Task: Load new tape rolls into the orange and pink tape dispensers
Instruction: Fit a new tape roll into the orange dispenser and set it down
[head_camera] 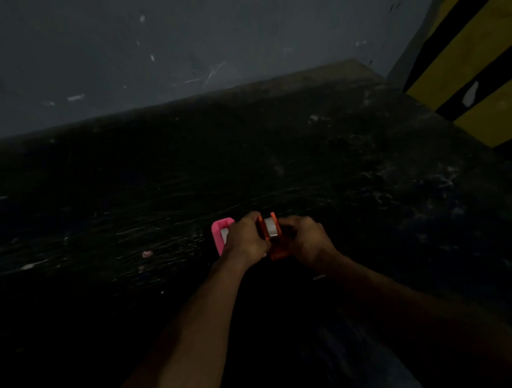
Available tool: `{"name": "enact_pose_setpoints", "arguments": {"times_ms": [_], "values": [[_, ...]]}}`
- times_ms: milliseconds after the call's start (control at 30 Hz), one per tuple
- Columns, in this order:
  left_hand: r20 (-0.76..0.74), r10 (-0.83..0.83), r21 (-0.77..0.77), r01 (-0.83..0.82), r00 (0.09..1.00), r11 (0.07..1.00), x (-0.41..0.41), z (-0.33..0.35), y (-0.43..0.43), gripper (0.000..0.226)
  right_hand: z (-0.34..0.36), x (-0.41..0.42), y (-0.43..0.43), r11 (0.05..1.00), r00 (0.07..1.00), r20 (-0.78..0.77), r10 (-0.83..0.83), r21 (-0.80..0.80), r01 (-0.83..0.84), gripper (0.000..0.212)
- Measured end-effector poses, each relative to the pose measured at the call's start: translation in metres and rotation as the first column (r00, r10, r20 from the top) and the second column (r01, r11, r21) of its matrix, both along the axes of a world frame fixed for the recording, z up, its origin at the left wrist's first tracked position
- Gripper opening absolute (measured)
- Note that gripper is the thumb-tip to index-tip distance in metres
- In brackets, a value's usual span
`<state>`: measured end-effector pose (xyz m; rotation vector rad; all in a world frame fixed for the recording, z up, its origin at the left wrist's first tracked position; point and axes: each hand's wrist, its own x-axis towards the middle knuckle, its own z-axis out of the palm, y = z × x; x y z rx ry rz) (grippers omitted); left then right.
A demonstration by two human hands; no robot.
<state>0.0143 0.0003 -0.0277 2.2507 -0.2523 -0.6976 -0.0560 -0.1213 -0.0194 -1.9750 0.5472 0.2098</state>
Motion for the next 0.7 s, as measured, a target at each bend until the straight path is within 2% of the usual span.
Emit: {"name": "enact_pose_setpoints", "arguments": {"times_ms": [100,200,333,500,600,700], "values": [[-0.010,0.019,0.019,-0.019,1.000,1.000,0.014,-0.008,-0.003,0.076,-0.009,0.016,-0.001,1.000,1.000,-0.021,0.016,0.021,-0.016,0.039],[0.009,0.036,0.033,-0.036,0.999,0.999,0.023,-0.017,-0.004,0.074,-0.020,0.027,-0.003,0.994,0.997,0.004,0.080,-0.069,-0.079,0.040],[0.046,0.019,0.071,-0.023,0.999,0.997,0.029,-0.019,-0.006,0.060,-0.028,0.034,-0.002,0.978,0.993,0.006,0.114,-0.177,-0.111,0.038],[0.021,0.022,0.056,-0.023,1.000,0.998,0.033,-0.020,-0.011,0.055,-0.022,0.033,-0.005,0.959,0.990,0.009,0.140,-0.249,-0.133,0.050],[0.039,0.024,0.085,-0.027,0.999,0.996,0.033,-0.020,-0.014,0.048,-0.015,0.030,-0.005,0.893,0.968,0.040,0.248,-0.397,-0.212,0.055],[0.059,0.018,0.135,-0.026,0.998,0.990,0.034,-0.018,-0.018,0.034,-0.005,0.030,-0.006,0.823,0.939,0.012,0.344,-0.485,-0.295,0.050]]}}
